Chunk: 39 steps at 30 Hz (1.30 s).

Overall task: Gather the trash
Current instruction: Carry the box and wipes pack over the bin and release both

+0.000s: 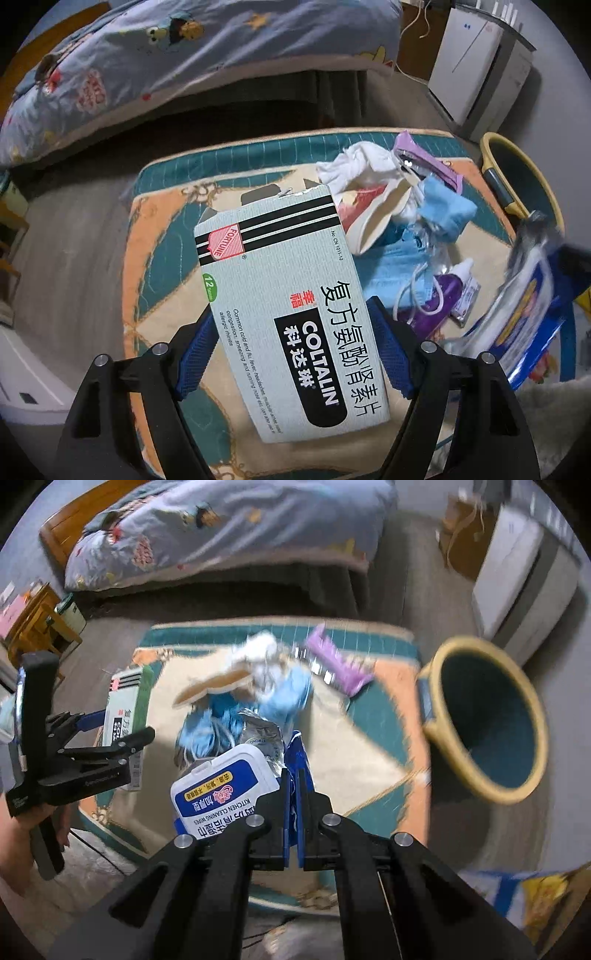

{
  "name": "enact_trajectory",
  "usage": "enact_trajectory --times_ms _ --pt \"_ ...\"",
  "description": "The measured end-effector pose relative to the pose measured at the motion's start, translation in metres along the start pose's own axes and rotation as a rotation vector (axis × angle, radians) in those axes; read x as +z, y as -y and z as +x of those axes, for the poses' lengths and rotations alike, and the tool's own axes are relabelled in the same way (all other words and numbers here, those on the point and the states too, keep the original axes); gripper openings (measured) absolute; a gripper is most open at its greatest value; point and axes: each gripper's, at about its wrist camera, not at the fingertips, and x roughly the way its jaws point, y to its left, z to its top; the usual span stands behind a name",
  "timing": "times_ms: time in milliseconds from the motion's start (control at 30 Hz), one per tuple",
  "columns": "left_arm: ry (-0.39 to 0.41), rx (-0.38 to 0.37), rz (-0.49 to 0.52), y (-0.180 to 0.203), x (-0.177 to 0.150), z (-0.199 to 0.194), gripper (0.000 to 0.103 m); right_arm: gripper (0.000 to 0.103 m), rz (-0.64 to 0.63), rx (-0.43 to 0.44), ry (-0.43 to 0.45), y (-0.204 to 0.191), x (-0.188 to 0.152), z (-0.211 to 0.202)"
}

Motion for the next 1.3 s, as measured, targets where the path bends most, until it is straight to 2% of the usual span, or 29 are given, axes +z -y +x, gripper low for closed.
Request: enact_trajectory --times_ms 200,400,733,1033,1300 --pt "0.047 0.019 0.048 0.004 0.004 -0.006 0.078 0.002 -0.044 -0.117 0.108 0.013 0.013 -0.029" --pt "0.120 -0.011 0.090 0.021 0.015 -0.024 0.078 0.002 0.048 -0.131 0.181 0.047 0.024 -0.049" --pt "0.224 -0.073 0.163 0.057 0.039 -0.060 0.078 0.002 0.182 -0.159 0.255 0.096 0.040 -0.065" --pt "0.235 -0.165 0.187 0.095 0.069 -0.070 0.078 0.002 0.286 -0.185 0.307 0.139 0.049 -0.073" --pt "0.238 -0.227 0.264 0.146 0.096 -0.064 0.078 0.002 0.330 -0.214 0.311 0.164 0.055 -0.066"
